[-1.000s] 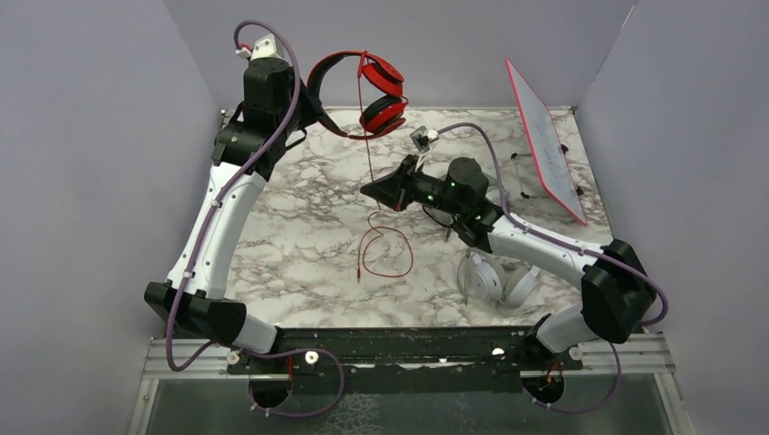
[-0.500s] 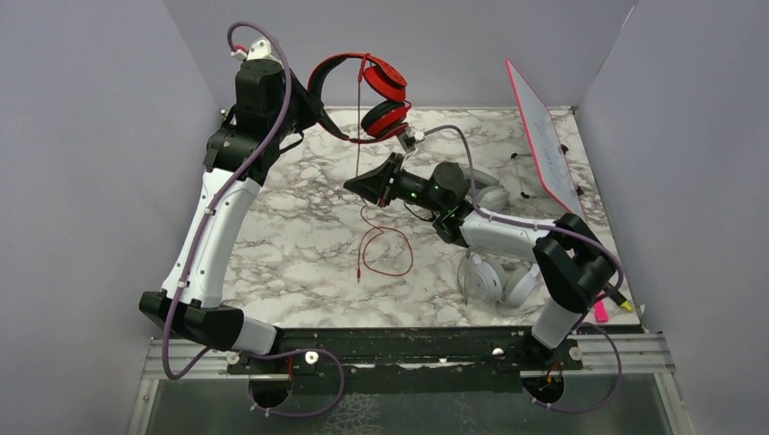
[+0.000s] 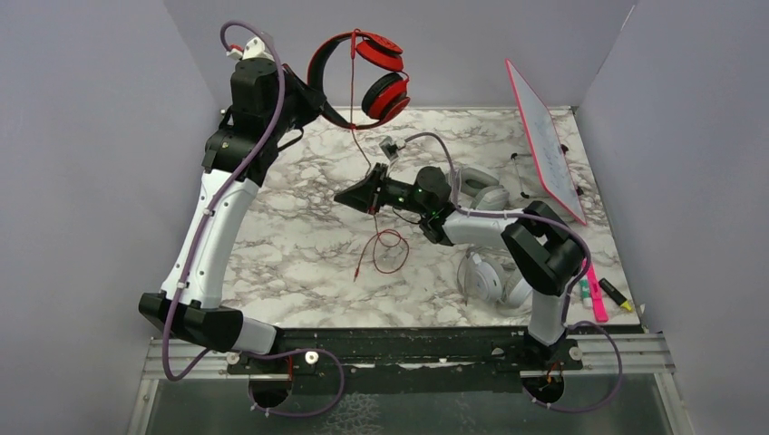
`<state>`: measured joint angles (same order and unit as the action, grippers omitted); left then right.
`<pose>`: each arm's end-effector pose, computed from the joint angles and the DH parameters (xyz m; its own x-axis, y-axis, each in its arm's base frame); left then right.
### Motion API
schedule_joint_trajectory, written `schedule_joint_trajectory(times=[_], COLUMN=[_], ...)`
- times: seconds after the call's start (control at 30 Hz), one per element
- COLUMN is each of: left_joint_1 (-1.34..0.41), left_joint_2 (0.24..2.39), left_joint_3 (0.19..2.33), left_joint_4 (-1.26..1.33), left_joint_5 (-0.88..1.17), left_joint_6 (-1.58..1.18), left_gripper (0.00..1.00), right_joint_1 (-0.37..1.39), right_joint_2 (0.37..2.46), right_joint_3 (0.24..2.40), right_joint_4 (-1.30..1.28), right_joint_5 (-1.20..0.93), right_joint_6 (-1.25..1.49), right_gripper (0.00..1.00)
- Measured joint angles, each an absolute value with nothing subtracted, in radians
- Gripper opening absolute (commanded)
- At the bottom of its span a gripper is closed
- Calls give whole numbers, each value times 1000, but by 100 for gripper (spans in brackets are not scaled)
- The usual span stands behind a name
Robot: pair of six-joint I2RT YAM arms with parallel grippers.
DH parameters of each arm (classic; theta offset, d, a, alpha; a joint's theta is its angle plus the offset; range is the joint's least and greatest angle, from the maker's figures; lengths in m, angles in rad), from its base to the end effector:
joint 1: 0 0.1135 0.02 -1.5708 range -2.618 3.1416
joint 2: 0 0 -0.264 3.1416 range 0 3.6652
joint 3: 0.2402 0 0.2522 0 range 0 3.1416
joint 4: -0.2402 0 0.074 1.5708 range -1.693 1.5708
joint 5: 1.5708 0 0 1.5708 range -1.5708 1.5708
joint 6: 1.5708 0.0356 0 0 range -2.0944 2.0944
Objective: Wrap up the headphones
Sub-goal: Wrap the headphones cable around the headphones.
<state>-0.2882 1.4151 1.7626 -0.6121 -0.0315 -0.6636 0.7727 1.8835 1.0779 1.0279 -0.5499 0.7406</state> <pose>0.2829 -0.0827 0.4855 -0.3546 -0.5370 -0.7654 0.0464 0.8075 -0.5880 0.2848 0.3037 0.2526 -0.5313 0.2854 -0.7976 -0.8152 0.0841 0.5731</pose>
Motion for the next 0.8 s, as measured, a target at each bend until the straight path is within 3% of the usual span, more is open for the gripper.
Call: schedule_joint_trajectory(times=[0.1, 0.4, 0.57, 0.67, 0.8], left_joint_1=[-288, -288, -288, -288, -288], left_joint_2=[1407, 1381, 1375, 1368, 1349], left_joint_3=[1754, 1763, 1809, 1845, 1882], left_joint_4=[-576, -574, -611, -632, -634], left_joint_5=[-15, 8, 8, 12, 28], left_joint_6=[-681, -661, -624, -613, -607], left_gripper=[0, 0, 0, 0, 0], right_joint_1=[780, 714, 624, 613, 613], right_joint_2=[1898, 1881, 1881, 1881, 1881], right_joint_3=[1075, 933, 888, 887, 885], right_joint_4=[996, 1019, 1048, 1046, 1044], right_joint_5=[-558, -545, -609, -625, -626], right_joint_6=[734, 751, 711, 657, 610], right_gripper=[1, 1, 7, 1, 5])
